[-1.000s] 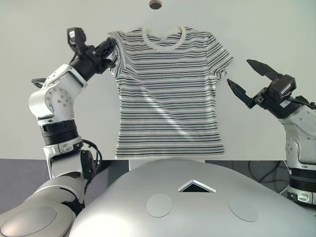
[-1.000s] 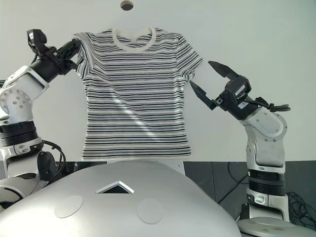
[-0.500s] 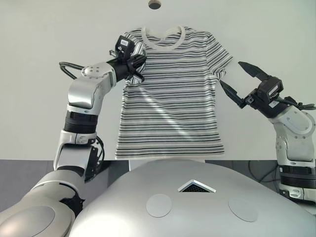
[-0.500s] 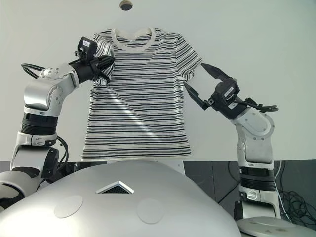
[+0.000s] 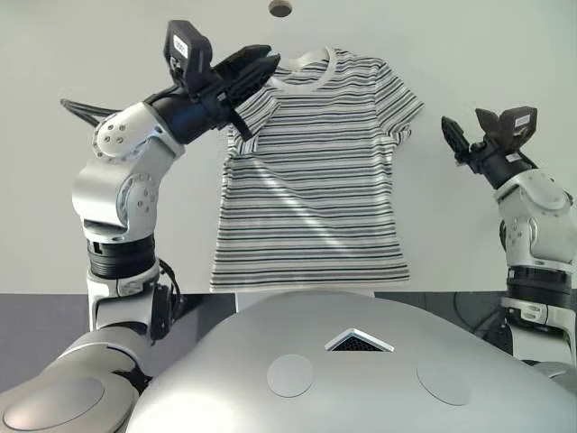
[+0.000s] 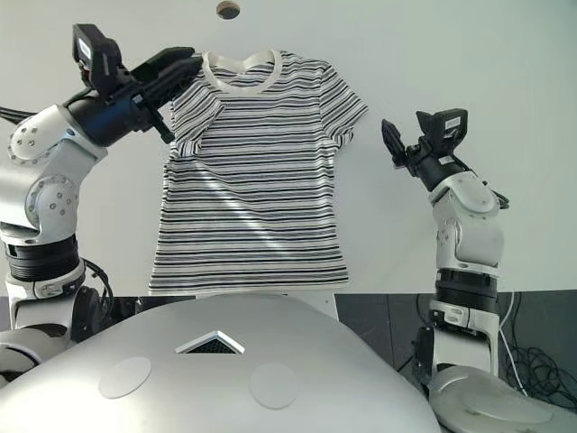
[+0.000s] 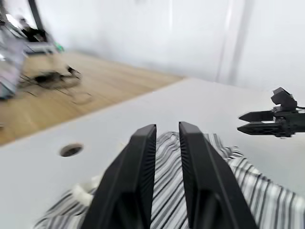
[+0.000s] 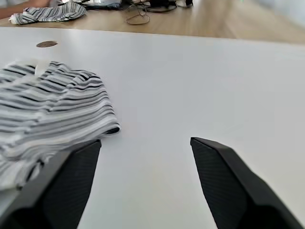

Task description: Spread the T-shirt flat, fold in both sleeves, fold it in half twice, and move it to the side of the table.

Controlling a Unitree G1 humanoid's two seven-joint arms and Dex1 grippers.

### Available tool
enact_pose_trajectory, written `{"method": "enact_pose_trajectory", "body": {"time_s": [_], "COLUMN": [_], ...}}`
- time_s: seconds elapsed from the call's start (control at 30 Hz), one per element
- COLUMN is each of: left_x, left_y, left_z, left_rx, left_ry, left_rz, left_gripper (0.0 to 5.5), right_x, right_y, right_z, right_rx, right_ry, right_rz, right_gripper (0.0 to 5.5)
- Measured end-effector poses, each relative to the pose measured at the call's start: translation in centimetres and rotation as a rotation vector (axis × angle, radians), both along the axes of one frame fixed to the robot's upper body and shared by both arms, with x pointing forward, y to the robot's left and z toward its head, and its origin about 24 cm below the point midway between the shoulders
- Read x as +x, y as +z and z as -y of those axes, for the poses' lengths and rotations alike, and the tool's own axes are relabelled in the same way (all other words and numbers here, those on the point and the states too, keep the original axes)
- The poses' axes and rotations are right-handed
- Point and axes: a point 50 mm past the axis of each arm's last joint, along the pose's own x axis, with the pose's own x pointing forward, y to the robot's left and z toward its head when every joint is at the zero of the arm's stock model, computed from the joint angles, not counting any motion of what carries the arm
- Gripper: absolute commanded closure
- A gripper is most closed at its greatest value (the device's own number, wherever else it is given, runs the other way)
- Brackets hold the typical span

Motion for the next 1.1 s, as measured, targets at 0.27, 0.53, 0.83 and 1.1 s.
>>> {"method": "enact_pose_trajectory", "body": {"time_s": [0.27, 0.53, 0.83, 1.1], "left_x": [-1.1, -1.4, -1.5, -1.6], "left_y": [-0.9, -1.5, -1.6, -1.7], "left_z": [-0.6, -0.7, -0.7, -0.6], "left_rx": [0.036, 0.025, 0.018, -0.005], "left_ry": [0.073, 0.089, 0.089, 0.09], "left_rz": [0.074, 0.058, 0.051, 0.04], "left_gripper": [4.64, 4.6, 4.6, 4.6], "right_x": [4.0, 4.7, 4.8, 4.8], "right_y": [-0.2, -0.7, -0.8, -0.8], "right_z": [-1.9, -2.3, -2.5, -2.7], "right_rx": [0.098, 0.092, 0.093, 0.097], "right_ry": [0.087, 0.118, 0.134, 0.139], "right_rz": [-0.196, -0.231, -0.23, -0.224], "right_gripper": [1.95, 3.23, 4.82, 5.48]}}
